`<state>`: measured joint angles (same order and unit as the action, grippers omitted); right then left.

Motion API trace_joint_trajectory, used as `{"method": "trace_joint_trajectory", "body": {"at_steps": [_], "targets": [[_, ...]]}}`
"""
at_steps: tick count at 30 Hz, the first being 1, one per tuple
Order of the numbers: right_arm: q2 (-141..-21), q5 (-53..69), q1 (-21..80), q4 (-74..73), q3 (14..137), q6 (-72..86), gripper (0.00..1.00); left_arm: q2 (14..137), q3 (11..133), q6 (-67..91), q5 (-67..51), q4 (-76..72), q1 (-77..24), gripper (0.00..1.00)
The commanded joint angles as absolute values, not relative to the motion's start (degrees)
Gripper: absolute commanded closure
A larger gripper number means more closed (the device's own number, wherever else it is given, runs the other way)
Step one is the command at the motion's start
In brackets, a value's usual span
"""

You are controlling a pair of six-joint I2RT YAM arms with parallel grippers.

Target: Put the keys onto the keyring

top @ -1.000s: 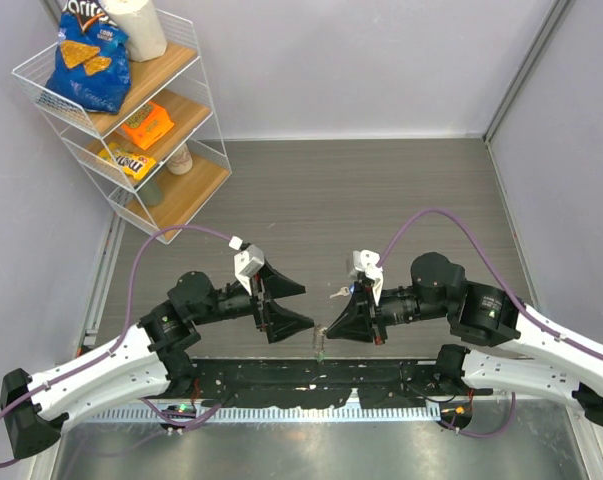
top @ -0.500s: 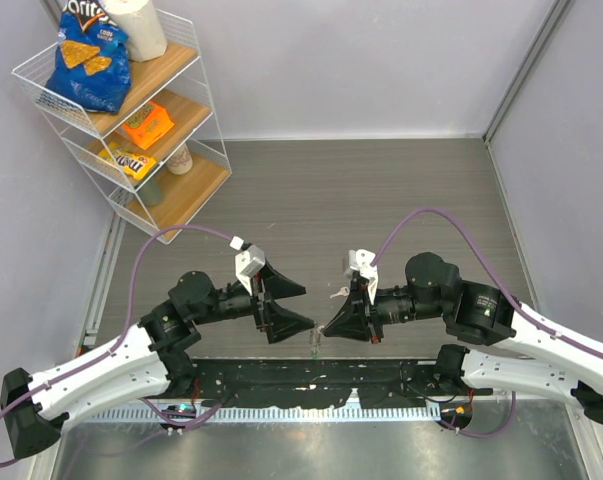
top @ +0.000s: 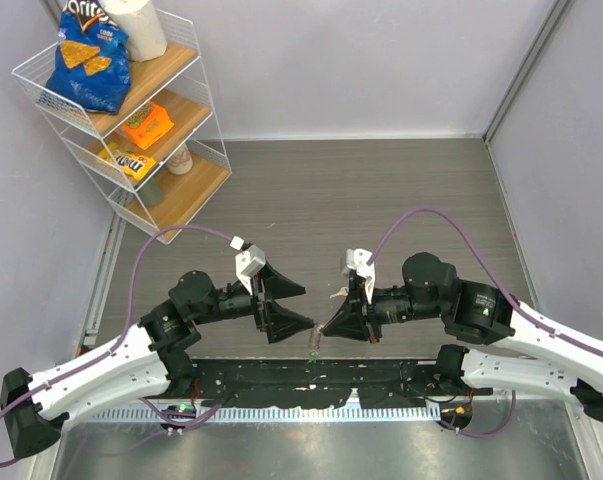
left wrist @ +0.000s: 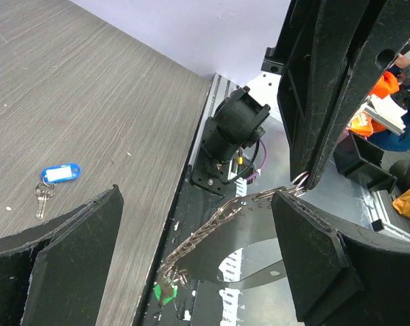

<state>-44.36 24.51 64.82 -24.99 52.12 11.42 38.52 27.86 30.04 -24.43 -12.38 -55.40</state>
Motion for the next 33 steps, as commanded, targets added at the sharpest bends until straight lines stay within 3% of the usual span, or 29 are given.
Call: {"method": "trace_joint_trajectory", "body": {"at_steps": [1,33], "targets": [[-45.7,19.0,65.1,-22.3,54.9,12.1,0.94,37.9,30.1,30.9,-25.7,-15.3,-56.0,0.0],[-50.6,-13.7,75.4,-24.4,60.8,30.0,0.95,34.1,32.0,27.9,-19.2,-6.3,-56.1,0.01]]}}
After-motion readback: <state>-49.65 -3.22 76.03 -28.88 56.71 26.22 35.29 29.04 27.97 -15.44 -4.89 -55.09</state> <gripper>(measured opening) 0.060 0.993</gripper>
